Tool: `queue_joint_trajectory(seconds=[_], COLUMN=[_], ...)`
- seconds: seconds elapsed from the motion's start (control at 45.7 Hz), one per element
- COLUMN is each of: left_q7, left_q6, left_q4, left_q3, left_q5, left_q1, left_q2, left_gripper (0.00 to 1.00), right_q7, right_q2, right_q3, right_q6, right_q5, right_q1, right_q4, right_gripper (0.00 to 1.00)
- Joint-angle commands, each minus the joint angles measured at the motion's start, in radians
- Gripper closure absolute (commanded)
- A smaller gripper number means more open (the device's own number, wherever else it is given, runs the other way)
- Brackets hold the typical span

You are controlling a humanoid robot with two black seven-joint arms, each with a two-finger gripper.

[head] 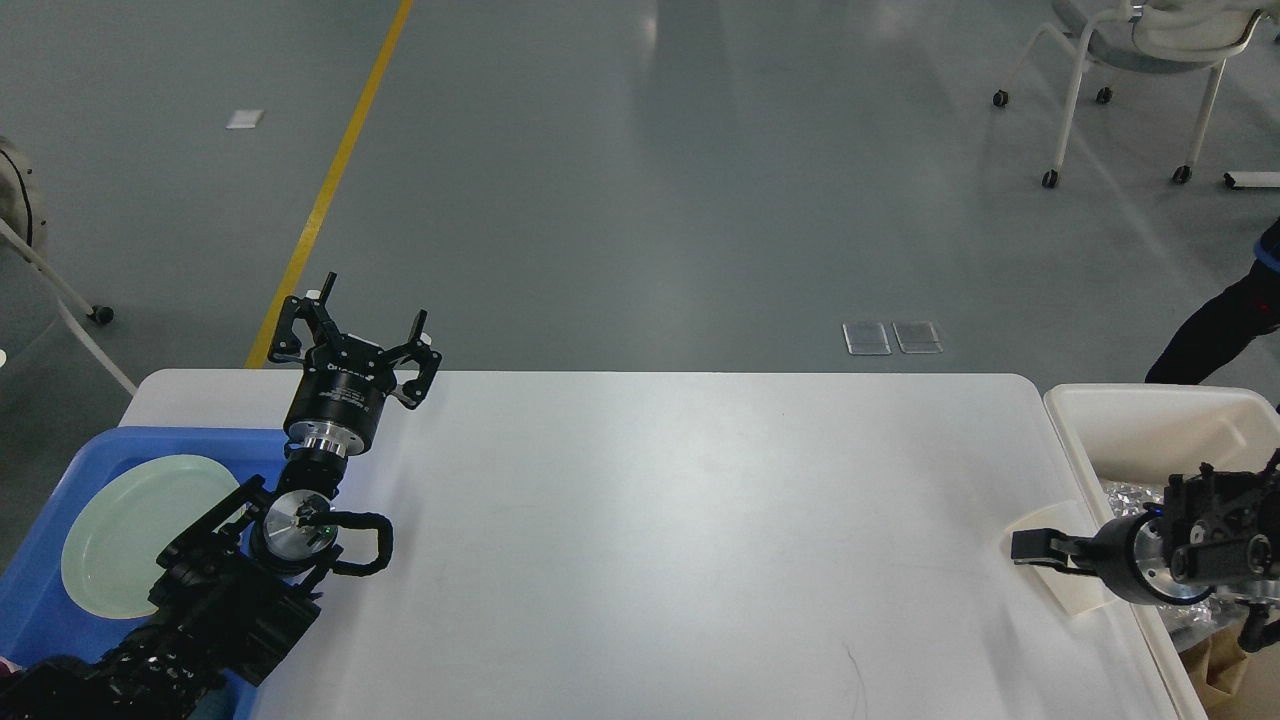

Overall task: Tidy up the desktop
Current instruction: 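Lower the right gripper to the white paper cup and grasp it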

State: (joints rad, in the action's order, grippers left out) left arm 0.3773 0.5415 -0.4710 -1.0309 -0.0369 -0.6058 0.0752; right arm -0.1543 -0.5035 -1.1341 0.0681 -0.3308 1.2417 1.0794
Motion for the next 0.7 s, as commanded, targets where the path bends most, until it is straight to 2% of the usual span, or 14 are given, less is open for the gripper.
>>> queue_joint_trajectory(seconds=[0.0, 0.35, 0.503, 0.591, 0.679], left_q7=[0.000, 0.000, 0.000, 0.000, 0.000], left_q6=[0.000, 0.000, 0.000, 0.000, 0.000], left_q4=[0.000, 0.000, 0.000, 0.000, 0.000], left_q3=[0.000, 0.000, 0.000, 0.000, 0.000], left_q5=[0.000, 0.000, 0.000, 0.000, 0.000], left_q1=[0.000, 0.000, 0.000, -0.002, 0.000], left_q2=[0.000, 0.000, 0.000, 0.000, 0.000], left_gripper=[0.01, 0.01, 0.01, 0.01, 0.01], right_q7=[-0.004, -0.002, -0.002, -0.002, -0.001], right_q2=[0.028, 0.040, 0.063, 0.095, 0.112], right_q3=[-0.001, -0.019, -0.019, -0.022, -0.024], right_q6=[0.016, 0.019, 0.032, 0.044, 0.045], right_q5=[-0.002, -0.109, -0.136, -0.134, -0.132], right_q1=[-0.054, -0.096, -0.149, -0.192, -0.219], right_q4=[-0.084, -0.154, -0.239, -0.295, -0.317], right_gripper=[0.00, 0.00, 0.00, 0.04, 0.21])
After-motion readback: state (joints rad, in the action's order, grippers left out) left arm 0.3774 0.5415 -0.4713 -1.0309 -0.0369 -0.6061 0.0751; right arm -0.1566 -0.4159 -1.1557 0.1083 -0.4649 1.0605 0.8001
